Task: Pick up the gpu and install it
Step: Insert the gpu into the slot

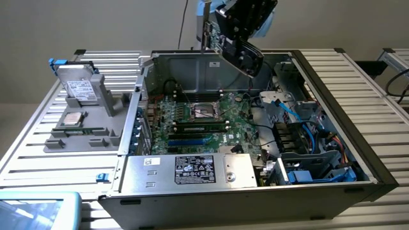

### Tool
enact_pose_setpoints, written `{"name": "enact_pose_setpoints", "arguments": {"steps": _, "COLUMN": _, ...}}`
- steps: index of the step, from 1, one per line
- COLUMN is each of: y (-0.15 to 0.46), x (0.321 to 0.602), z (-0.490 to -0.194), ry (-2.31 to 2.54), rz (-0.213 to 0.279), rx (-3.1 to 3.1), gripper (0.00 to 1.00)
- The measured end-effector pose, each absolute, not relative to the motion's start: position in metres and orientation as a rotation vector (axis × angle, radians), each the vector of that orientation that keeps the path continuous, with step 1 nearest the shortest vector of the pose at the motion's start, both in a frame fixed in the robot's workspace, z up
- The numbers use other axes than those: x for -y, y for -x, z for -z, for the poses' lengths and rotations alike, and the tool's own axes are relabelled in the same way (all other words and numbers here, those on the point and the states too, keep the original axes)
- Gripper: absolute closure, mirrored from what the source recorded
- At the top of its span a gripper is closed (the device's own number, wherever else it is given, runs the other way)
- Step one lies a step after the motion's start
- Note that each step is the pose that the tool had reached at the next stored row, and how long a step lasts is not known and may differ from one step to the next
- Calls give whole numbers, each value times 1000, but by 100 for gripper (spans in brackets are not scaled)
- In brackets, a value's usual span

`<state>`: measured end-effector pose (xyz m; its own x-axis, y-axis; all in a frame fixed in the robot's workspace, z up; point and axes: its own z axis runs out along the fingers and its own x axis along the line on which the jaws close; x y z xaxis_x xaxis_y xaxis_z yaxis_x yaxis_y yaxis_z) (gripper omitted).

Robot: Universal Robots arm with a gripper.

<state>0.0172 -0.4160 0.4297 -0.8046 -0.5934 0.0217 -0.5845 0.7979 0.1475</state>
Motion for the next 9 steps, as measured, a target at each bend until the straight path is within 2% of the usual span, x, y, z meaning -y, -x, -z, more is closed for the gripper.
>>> {"name": "enact_pose_setpoints", "arguments": {"steps": 9, "y": -17, "x": 416, "z": -429, "ry": -1192, "rz": 192, "rx": 2826, "gripper": 72}}
